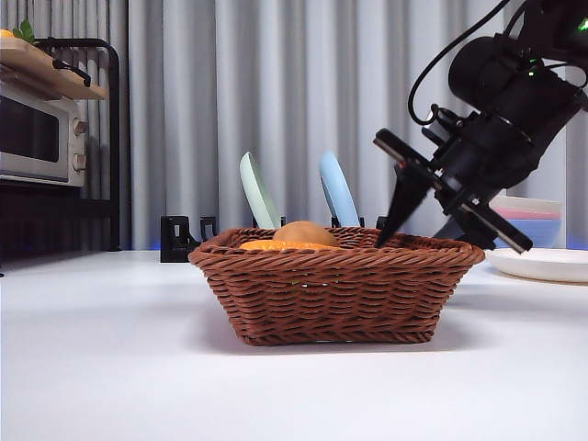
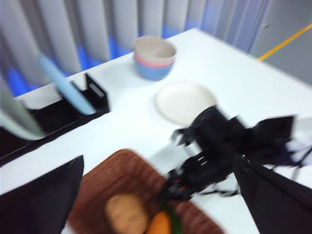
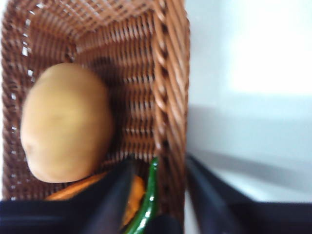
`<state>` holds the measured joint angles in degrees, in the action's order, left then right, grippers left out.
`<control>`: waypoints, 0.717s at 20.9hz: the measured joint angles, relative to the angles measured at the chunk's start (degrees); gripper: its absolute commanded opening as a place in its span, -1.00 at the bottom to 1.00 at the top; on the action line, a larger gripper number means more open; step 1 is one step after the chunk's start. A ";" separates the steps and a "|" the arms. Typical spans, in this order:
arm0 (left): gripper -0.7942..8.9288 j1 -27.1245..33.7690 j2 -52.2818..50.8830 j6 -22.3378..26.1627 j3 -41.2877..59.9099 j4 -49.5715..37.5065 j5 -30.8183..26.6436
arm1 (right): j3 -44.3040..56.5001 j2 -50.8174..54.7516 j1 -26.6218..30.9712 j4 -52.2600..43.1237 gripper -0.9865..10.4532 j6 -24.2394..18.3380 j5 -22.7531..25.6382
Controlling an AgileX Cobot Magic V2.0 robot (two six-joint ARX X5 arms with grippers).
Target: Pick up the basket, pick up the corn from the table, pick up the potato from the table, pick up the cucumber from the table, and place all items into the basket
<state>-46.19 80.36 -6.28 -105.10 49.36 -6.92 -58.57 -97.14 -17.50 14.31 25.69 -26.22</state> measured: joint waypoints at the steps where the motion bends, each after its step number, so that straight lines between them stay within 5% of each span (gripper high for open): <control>1: 0.39 0.33 0.04 1.07 0.00 1.31 -2.91 | 0.00 0.81 0.31 0.20 0.05 -0.02 -0.07; 5: 0.37 3.08 0.26 3.78 0.00 8.87 -18.82 | 0.00 9.14 2.43 2.47 0.05 -2.45 -0.17; 6: 0.21 4.22 0.31 4.00 0.00 11.54 -21.42 | 0.00 12.13 2.78 3.67 0.04 -3.98 -0.13; 10: -0.58 8.41 -0.04 4.37 2.99 17.77 -22.71 | 0.00 25.53 2.89 11.08 -0.68 -13.99 5.49; 12: -0.87 8.48 -0.61 4.39 6.51 16.68 -22.62 | 0.00 29.88 2.82 14.19 -0.86 -17.22 7.76; 15: -0.86 8.37 -2.67 4.39 14.27 10.67 -22.21 | 0.00 35.04 2.84 18.23 -0.86 -20.22 10.36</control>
<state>-37.82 77.69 -1.89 -90.83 60.03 -29.12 -58.57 -62.11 -14.66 32.53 5.48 -15.86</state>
